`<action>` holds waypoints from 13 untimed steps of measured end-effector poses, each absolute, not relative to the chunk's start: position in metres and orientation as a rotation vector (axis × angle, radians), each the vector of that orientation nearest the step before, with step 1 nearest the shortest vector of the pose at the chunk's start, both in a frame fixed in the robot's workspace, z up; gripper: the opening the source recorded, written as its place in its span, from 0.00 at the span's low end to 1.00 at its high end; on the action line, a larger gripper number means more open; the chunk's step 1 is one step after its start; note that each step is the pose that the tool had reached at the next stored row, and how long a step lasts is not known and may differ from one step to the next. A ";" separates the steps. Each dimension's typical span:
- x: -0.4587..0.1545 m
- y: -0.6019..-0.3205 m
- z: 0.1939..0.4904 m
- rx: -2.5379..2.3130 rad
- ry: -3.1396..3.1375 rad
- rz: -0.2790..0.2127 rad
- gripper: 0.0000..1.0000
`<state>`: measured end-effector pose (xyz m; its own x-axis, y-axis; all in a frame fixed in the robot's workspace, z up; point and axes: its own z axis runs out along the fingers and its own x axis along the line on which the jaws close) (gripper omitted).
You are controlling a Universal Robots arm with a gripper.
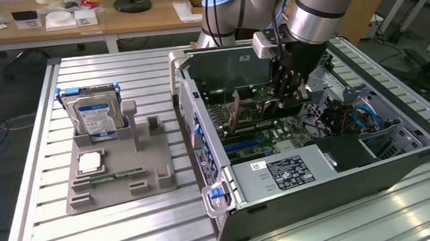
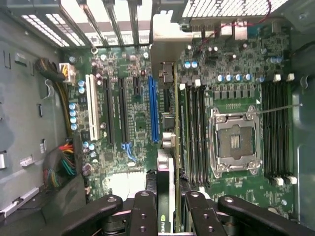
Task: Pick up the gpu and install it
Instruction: 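Insert the gpu into the slot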
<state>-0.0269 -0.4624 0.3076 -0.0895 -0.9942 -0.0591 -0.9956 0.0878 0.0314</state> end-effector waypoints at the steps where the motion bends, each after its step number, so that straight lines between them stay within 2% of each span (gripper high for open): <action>1: -0.026 -0.462 0.308 -2.110 2.307 0.110 0.27; 13: -0.025 -0.462 0.307 -2.138 2.298 0.128 0.27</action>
<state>-0.0253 -0.4624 0.3067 -0.0735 -0.9957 -0.0559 -0.9958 0.0701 0.0594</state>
